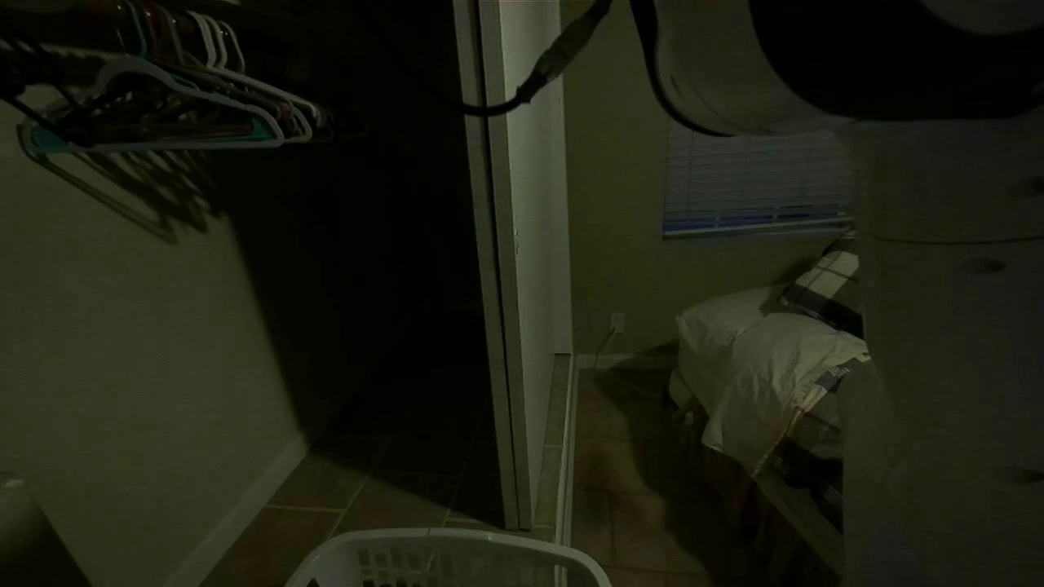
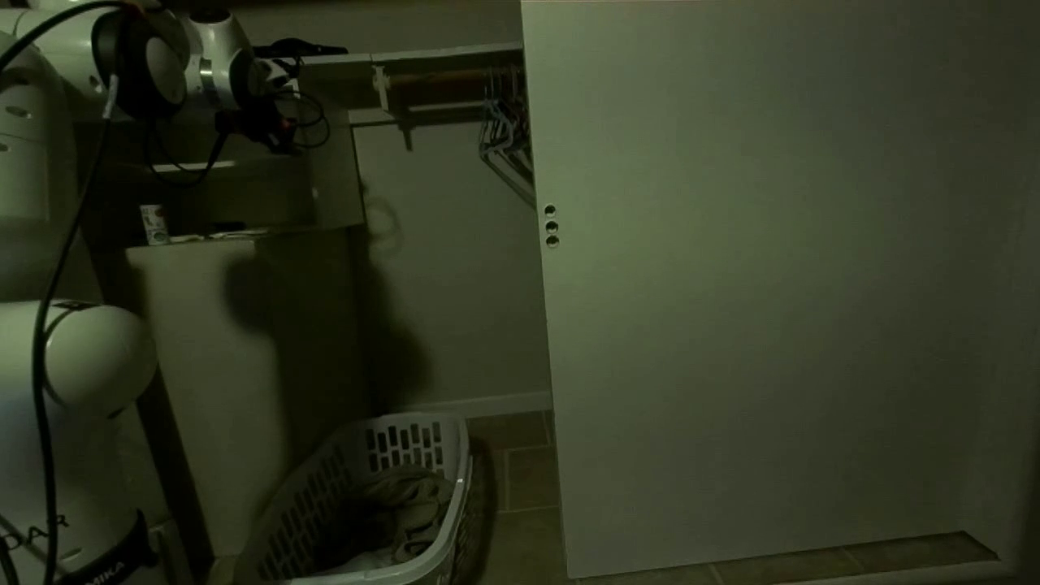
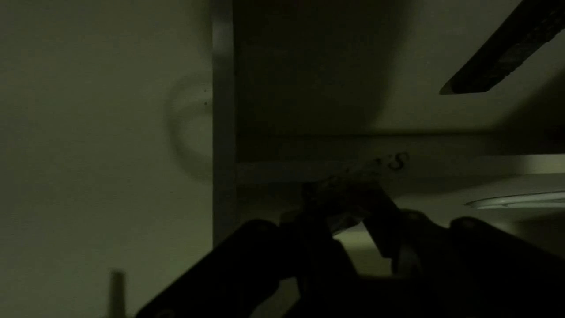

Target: Move the black object to the first top shelf

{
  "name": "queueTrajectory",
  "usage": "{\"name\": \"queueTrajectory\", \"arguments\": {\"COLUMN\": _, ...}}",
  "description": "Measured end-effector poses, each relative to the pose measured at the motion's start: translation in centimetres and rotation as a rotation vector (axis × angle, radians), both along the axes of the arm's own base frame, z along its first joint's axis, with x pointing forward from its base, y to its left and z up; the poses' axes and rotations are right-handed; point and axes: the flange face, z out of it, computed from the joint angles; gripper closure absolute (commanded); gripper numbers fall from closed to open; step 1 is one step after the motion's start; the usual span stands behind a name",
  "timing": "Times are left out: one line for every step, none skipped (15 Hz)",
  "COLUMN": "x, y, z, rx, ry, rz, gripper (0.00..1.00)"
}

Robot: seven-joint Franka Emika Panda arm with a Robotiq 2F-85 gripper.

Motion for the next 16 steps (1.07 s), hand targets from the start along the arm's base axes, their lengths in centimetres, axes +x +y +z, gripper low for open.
{"name": "queueTrajectory", "arguments": {"x": 0.07, "y": -0.05, "z": 0.01, "rx": 0.001, "ry": 0.0, "rz": -0.001, "gripper": 0.93}}
{"name": "queueTrajectory", "arguments": {"x": 0.11, "y": -0.09, "z": 0.02, "rx": 0.001, "ry": -0.001, "rz": -0.002, "gripper": 0.93}}
{"name": "queueTrajectory", "arguments": {"x": 0.14, "y": -0.11, "z": 0.03, "rx": 0.001, "ry": -0.001, "rz": -0.003, "gripper": 0.86}}
{"name": "queueTrajectory", "arguments": {"x": 0.14, "y": -0.11, "z": 0.03, "rx": 0.002, "ry": -0.001, "rz": -0.003, "gripper": 0.45}}
{"name": "queueTrajectory", "arguments": {"x": 0.14, "y": -0.11, "z": 0.03, "rx": 0.002, "ry": -0.001, "rz": -0.003, "gripper": 0.45}}
{"name": "queueTrajectory", "arguments": {"x": 0.13, "y": -0.1, "z": 0.03, "rx": 0.002, "ry": -0.001, "rz": -0.002, "gripper": 0.39}}
{"name": "queueTrajectory", "arguments": {"x": 0.13, "y": -0.1, "z": 0.03, "rx": 0.002, "ry": -0.001, "rz": -0.002, "gripper": 0.32}}
{"name": "queueTrajectory", "arguments": {"x": 0.13, "y": -0.11, "z": 0.03, "rx": 0.002, "ry": -0.001, "rz": -0.003, "gripper": 0.25}}
{"name": "queueTrajectory", "arguments": {"x": 0.14, "y": -0.11, "z": 0.05, "rx": 0.003, "ry": -0.001, "rz": -0.003, "gripper": 0.17}}
{"name": "queueTrajectory", "arguments": {"x": 0.14, "y": -0.12, "z": 0.08, "rx": 0.005, "ry": -0.002, "rz": -0.003, "gripper": 0.11}}
{"name": "queueTrajectory", "arguments": {"x": 0.16, "y": -0.13, "z": 0.11, "rx": 0.006, "ry": -0.004, "rz": -0.003, "gripper": 0.05}}
{"name": "queueTrajectory", "arguments": {"x": 0.17, "y": -0.15, "z": 0.15, "rx": 0.007, "ry": -0.005, "rz": -0.004, "gripper": 0.0}}
{"name": "queueTrajectory", "arguments": {"x": 0.16, "y": -0.18, "z": 0.21, "rx": 0.008, "ry": -0.005, "rz": -0.004, "gripper": 0.0}}
{"name": "queueTrajectory", "arguments": {"x": 0.11, "y": -0.25, "z": 0.35, "rx": 0.01, "ry": -0.007, "rz": -0.004, "gripper": 0.0}}
{"name": "queueTrajectory", "arguments": {"x": -0.01, "y": -0.36, "z": 0.59, "rx": 0.013, "ry": -0.005, "rz": -0.004, "gripper": 0.0}}
{"name": "queueTrajectory", "arguments": {"x": -0.24, "y": -0.54, "z": 0.97, "rx": 0.017, "ry": 0.001, "rz": -0.003, "gripper": 0.0}}
